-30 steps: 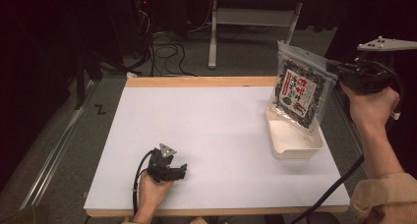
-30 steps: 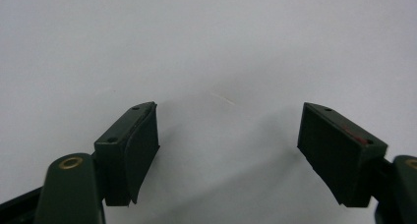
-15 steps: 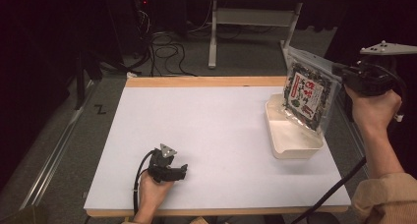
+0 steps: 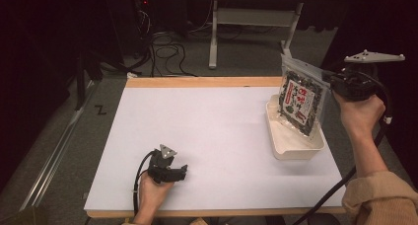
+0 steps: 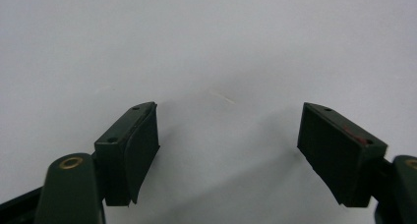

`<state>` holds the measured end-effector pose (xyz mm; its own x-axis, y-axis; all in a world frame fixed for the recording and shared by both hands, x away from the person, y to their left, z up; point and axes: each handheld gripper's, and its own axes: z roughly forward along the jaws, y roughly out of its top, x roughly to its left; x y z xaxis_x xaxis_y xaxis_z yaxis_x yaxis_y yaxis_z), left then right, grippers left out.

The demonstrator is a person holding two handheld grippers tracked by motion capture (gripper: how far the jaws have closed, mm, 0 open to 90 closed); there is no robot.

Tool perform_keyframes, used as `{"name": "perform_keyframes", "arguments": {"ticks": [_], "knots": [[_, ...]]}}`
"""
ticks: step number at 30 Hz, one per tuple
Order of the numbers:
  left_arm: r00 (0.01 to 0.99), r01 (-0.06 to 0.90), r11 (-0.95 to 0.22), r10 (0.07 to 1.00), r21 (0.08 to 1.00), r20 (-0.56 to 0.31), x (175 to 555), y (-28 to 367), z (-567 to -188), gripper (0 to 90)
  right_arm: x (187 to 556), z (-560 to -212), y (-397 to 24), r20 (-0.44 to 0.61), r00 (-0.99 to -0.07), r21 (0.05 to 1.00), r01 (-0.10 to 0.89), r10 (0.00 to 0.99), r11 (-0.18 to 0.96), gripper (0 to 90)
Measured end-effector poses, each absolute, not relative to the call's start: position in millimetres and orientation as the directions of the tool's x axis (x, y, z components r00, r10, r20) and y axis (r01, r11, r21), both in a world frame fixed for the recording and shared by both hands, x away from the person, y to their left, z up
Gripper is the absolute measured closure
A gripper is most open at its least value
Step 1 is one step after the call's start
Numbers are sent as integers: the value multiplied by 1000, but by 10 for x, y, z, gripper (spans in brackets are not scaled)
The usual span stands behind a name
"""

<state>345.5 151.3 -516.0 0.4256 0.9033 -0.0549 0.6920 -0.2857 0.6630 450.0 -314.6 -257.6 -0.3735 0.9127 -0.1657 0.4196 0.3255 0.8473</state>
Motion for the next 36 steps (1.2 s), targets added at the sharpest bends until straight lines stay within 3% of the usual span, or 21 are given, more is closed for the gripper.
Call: {"name": "perform_keyframes", "arguments": {"ticks": [36], "knots": [[395, 695, -268, 918, 668, -42, 3458, 1515, -5166, 220, 4323, -2928, -3385, -145, -428, 808, 470, 892, 357, 873]]}}
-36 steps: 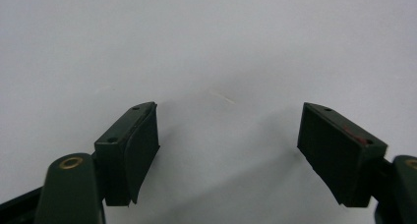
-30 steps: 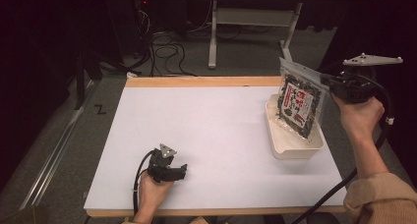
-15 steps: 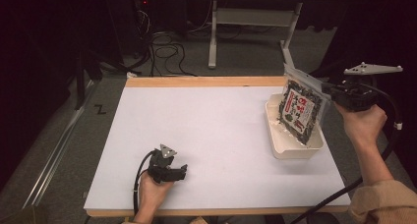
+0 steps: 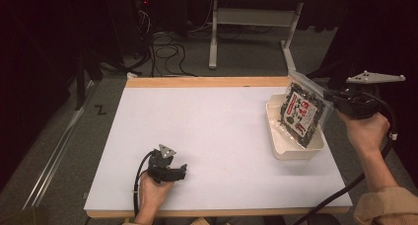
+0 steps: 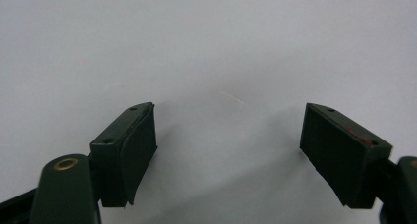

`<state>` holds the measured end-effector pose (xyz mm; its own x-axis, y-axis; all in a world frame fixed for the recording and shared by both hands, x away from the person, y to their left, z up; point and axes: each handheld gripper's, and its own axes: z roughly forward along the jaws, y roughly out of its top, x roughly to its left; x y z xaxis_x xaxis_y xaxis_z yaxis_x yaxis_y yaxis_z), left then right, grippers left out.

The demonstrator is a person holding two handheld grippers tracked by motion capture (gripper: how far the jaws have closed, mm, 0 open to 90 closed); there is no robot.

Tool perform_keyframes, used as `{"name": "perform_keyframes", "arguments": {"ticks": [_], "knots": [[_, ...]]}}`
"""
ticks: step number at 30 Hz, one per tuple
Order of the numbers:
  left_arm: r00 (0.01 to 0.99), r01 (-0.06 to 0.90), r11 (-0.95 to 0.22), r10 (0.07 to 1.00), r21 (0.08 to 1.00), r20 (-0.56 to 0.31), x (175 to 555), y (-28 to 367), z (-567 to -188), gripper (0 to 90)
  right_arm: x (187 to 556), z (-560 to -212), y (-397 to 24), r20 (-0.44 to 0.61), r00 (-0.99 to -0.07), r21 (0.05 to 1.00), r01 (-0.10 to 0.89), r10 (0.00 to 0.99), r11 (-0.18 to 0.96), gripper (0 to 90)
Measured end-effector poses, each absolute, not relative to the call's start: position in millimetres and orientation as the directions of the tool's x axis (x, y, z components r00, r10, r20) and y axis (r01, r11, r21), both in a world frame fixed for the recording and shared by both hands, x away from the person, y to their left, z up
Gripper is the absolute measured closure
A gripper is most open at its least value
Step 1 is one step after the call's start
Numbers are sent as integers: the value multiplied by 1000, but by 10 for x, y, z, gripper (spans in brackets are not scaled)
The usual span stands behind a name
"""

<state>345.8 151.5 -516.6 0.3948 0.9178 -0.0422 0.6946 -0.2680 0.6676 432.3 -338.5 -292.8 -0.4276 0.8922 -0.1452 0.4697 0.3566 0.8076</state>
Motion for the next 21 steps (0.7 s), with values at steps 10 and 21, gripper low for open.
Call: {"name": "perform_keyframes", "arguments": {"ticks": [10, 21], "knots": [[389, 693, -262, 920, 672, -42, 3452, 1522, -5158, 220, 4334, -3010, -3439, -157, -406, 801, 481, 900, 357, 864], [388, 695, -264, 921, 669, -40, 3453, 1523, -5162, 220, 4347, -3045, -3507, -168, -370, 804, 485, 914, 345, 834]]}}
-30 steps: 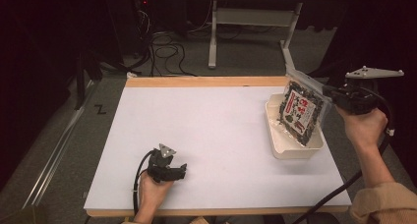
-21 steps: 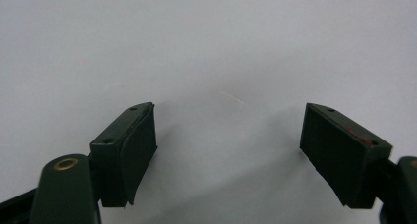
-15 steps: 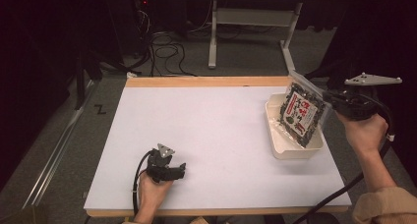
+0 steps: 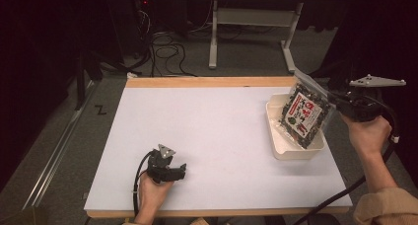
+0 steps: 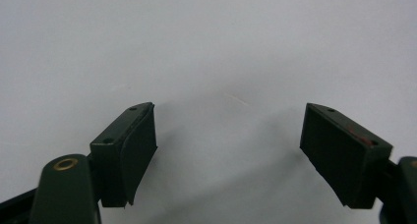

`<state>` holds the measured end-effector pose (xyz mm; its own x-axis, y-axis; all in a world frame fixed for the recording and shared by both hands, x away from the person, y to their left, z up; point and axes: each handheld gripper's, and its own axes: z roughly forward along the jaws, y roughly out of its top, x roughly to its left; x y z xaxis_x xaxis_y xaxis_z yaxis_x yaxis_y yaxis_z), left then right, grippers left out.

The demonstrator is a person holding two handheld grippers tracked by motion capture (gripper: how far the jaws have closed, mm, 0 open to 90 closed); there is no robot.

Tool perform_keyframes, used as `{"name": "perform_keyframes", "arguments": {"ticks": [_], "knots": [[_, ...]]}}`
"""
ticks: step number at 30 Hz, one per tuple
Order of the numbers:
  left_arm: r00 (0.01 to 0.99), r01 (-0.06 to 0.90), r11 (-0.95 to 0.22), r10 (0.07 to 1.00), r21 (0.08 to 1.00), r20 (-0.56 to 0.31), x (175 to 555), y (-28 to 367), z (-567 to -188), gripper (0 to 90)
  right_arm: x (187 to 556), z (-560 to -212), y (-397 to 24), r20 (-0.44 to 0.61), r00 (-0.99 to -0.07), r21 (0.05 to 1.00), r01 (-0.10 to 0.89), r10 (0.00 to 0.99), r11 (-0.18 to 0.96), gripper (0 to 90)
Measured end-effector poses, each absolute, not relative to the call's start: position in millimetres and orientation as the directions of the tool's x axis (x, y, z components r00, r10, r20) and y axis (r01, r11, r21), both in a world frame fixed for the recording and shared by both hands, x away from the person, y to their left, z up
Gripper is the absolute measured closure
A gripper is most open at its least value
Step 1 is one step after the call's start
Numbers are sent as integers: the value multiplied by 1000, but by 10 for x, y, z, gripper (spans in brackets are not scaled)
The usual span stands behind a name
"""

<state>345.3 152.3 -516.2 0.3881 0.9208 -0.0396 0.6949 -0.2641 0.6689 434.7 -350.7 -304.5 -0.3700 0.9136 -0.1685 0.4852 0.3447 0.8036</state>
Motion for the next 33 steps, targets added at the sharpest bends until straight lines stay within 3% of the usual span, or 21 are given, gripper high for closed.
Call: {"name": "perform_keyframes", "arguments": {"ticks": [9, 19, 33], "knots": [[390, 693, -267, 920, 669, -38, 3451, 1517, -5160, 220, 4343, -3063, -3478, -189, -364, 793, 492, 912, 361, 824], [390, 694, -267, 920, 669, -37, 3452, 1519, -5162, 220, 4354, -3038, -3566, -155, -325, 806, 505, 933, 309, 593], [387, 696, -265, 921, 668, -38, 3454, 1517, -5169, 220, 4349, -3042, -3738, -89, -304, 814, 526, 949, 245, 511]]}}
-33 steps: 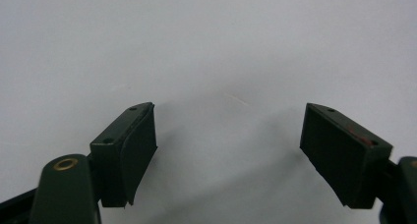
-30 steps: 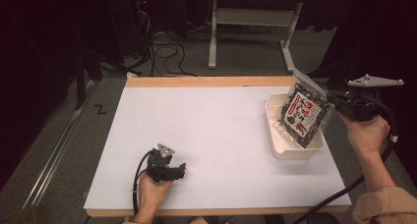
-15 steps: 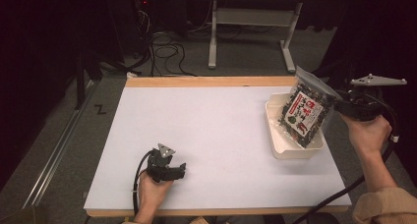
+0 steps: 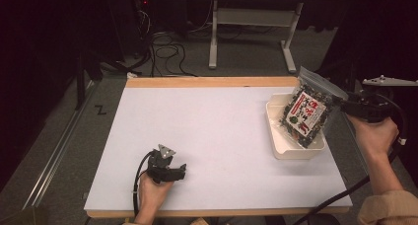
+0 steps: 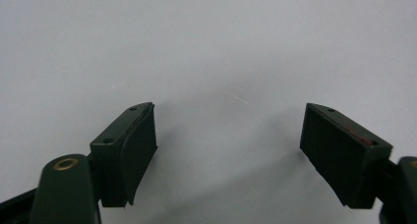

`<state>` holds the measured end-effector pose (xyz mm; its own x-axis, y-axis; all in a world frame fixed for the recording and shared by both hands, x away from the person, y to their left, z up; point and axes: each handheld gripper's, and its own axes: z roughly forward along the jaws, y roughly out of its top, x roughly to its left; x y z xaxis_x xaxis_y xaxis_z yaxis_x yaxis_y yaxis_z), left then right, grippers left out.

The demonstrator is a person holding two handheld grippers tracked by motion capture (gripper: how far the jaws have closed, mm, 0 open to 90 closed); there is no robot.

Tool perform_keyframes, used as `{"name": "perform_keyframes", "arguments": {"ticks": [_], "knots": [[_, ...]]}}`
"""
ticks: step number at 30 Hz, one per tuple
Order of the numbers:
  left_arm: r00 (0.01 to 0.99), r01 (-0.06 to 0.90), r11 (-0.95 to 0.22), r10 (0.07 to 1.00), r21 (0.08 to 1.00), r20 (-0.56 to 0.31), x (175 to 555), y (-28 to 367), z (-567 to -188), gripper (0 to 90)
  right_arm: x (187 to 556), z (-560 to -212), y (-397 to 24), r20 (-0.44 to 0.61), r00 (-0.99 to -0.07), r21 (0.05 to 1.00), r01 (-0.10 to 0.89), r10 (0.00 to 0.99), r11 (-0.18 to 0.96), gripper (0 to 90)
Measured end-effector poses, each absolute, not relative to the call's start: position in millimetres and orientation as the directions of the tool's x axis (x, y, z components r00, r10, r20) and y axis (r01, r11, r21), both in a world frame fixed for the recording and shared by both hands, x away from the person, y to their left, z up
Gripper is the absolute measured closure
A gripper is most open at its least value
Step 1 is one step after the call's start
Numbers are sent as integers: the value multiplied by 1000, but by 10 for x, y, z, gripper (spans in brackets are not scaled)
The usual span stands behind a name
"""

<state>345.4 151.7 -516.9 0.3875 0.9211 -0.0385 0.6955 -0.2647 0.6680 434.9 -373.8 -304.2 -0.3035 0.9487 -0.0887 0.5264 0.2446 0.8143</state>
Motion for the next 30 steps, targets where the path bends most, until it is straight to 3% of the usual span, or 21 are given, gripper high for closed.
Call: {"name": "perform_keyframes", "arguments": {"ticks": [15, 30], "knots": [[399, 689, -271, 916, 673, -40, 3446, 1503, -5164, 221, 4164, -2924, -3721, -80, -316, 864, 450, 945, 224, 452], [410, 685, -275, 911, 674, -45, 3431, 1482, -5159, 221, 3825, -2794, -3301, -66, -505, 898, 347, 861, 272, 436]]}}
